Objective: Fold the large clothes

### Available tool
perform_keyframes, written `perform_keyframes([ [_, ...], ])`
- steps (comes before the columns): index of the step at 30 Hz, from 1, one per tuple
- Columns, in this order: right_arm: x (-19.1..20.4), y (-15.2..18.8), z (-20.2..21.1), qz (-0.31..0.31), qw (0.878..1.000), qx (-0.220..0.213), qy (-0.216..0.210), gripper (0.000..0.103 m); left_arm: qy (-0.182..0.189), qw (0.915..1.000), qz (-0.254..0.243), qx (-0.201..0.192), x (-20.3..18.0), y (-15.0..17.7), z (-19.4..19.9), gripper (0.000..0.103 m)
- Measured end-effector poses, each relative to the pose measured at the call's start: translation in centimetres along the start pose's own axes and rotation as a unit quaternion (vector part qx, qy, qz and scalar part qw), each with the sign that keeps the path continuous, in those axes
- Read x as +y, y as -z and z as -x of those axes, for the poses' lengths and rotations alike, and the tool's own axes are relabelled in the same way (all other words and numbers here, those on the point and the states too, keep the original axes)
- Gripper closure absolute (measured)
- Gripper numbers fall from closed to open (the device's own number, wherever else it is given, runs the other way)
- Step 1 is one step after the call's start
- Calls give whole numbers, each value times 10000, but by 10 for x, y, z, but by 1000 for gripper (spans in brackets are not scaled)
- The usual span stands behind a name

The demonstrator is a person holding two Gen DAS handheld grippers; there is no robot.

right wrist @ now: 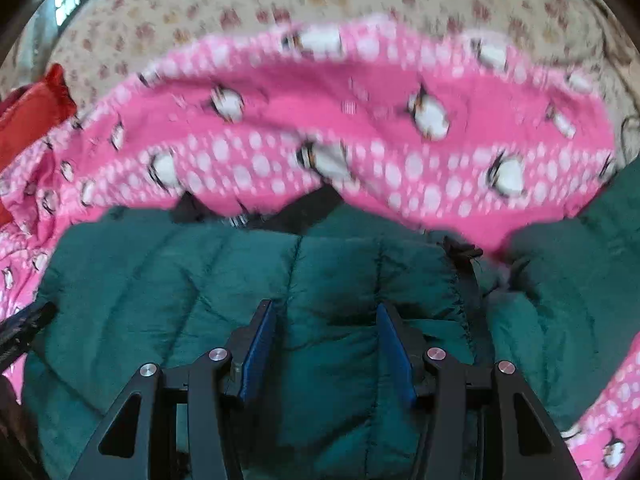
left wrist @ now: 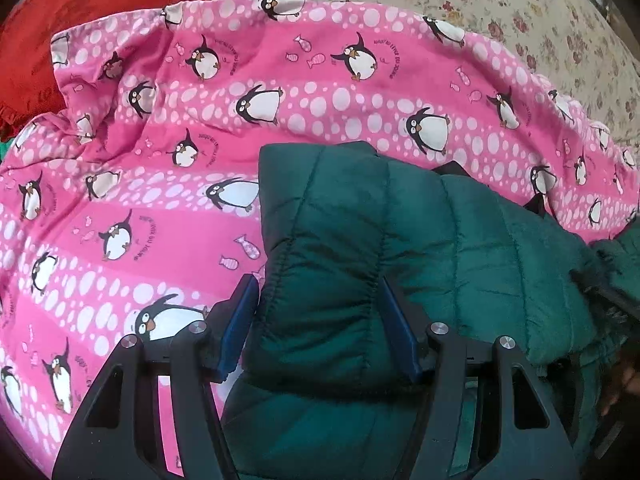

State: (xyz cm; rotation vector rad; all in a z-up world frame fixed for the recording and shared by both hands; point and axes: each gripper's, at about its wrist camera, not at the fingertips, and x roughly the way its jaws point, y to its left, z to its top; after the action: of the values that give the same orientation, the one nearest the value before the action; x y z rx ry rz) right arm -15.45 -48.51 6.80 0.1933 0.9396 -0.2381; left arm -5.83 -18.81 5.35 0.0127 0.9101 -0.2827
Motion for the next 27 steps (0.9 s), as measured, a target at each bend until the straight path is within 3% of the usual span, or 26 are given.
perform_keyframes([
  [5, -8, 6, -16, -177, 9997, 136, -137, 53, -98, 9999, -68, -71, -3, 3, 0, 41],
  [16, -6, 6, 64, -96, 9974, -596, -384, 53, -171, 9996, -106, -197, -5, 8, 1, 41],
  [20, -3, 12, 58, 78, 9986, -466, -253, 53, -173, 9996, -111, -190, -5, 8, 1, 41],
  [23, -8, 24, 40, 101, 9998, -173, 15, 53, -177, 9997, -87, -163, -3, 9, -2, 34],
  [25, -16, 33, 25, -50, 9999, 97, -79, 53, -157, 9999, -7, -65, 0, 8, -8, 25],
  [27, -23, 37, 22, -198, 9995, 125, -203, 53, -40, 9999, 158, 22, 6, 8, -11, 24],
])
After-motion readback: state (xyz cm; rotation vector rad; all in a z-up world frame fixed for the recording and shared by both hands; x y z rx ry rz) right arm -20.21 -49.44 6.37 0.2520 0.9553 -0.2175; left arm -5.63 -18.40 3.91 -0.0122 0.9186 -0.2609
